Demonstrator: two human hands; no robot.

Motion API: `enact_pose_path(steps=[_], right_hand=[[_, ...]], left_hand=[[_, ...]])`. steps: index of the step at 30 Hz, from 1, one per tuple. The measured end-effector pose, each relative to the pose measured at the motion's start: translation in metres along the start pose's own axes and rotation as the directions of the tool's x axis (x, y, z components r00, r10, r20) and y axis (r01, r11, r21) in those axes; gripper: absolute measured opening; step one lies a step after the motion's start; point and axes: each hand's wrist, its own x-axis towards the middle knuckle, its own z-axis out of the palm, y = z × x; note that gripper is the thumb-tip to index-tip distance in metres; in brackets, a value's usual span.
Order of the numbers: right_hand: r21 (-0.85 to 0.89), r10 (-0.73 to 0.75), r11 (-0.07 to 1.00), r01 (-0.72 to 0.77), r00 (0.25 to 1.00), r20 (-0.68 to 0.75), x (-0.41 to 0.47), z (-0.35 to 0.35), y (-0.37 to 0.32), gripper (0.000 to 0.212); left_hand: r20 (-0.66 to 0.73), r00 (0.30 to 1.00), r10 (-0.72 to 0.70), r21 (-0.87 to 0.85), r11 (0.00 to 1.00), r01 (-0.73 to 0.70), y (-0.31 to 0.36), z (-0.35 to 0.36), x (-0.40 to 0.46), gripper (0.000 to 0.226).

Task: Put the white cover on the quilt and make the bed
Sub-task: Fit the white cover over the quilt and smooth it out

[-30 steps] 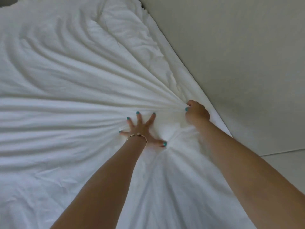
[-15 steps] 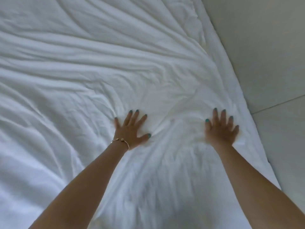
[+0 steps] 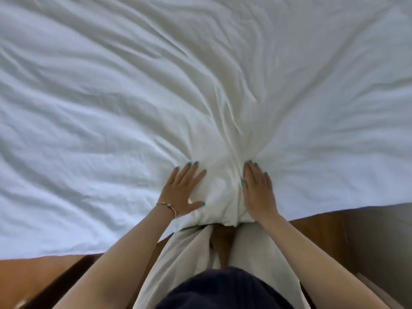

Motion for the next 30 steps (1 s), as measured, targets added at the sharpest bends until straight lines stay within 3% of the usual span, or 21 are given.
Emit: enact_pose_path(steps=[3, 5, 9, 11, 13, 17, 22, 28, 30], right_hand=[[-0.006, -0.175, 0.985, 0.175, 0.984, -0.014, -0.046, 0.028, -0.028, 0.053], [-0.047, -0.224, 0.973, 0.225, 0.974, 0.024, -0.063, 0.038, -0.044, 0.055], [-0.039, -0.05, 0.998, 0.058, 0.982, 0.182, -0.058, 0.056, -0.084, 0.068], [0.016, 0.057, 0.998, -0.062, 0.973, 0.223, -0.052, 0.059, -0.107, 0.067], [0.091, 0.193, 0.972, -0.217, 0.955, 0.224, -0.051, 0.06, -0.131, 0.063], [0.21, 0.356, 0.886, -0.413, 0.897, 0.261, -0.055, 0.061, -0.18, 0.067], [0.211, 0.346, 0.885, -0.415, 0.889, 0.301, -0.056, 0.08, -0.228, 0.071], [0.155, 0.426, 0.88, -0.448, 0.891, 0.156, -0.035, 0.132, -0.329, 0.076], [0.161, 0.42, 0.881, -0.445, 0.892, 0.169, -0.033, 0.147, -0.363, 0.077]], left_hand=[[0.063, 0.998, 0.021, 0.033, 0.999, -0.023, -0.016, 0.03, -0.054, 0.101], [0.009, 1.0, -0.022, 0.027, 0.999, 0.021, -0.022, 0.043, -0.075, 0.102], [0.015, 0.991, -0.133, -0.011, 0.991, 0.133, -0.036, 0.034, -0.091, 0.102], [0.086, 0.986, -0.146, 0.011, 0.989, 0.145, -0.041, 0.02, -0.099, 0.09], [0.189, 0.969, -0.159, 0.03, 0.987, 0.156, -0.047, 0.011, -0.11, 0.08], [0.276, 0.949, -0.153, -0.045, 0.984, 0.172, -0.067, -0.003, -0.127, 0.082], [0.255, 0.955, -0.154, -0.03, 0.986, 0.167, -0.129, 0.011, -0.166, 0.079], [0.263, 0.959, -0.102, 0.013, 0.995, 0.102, -0.268, 0.036, -0.252, 0.083], [0.29, 0.951, -0.104, 0.064, 0.994, 0.089, -0.316, 0.041, -0.282, 0.087]])
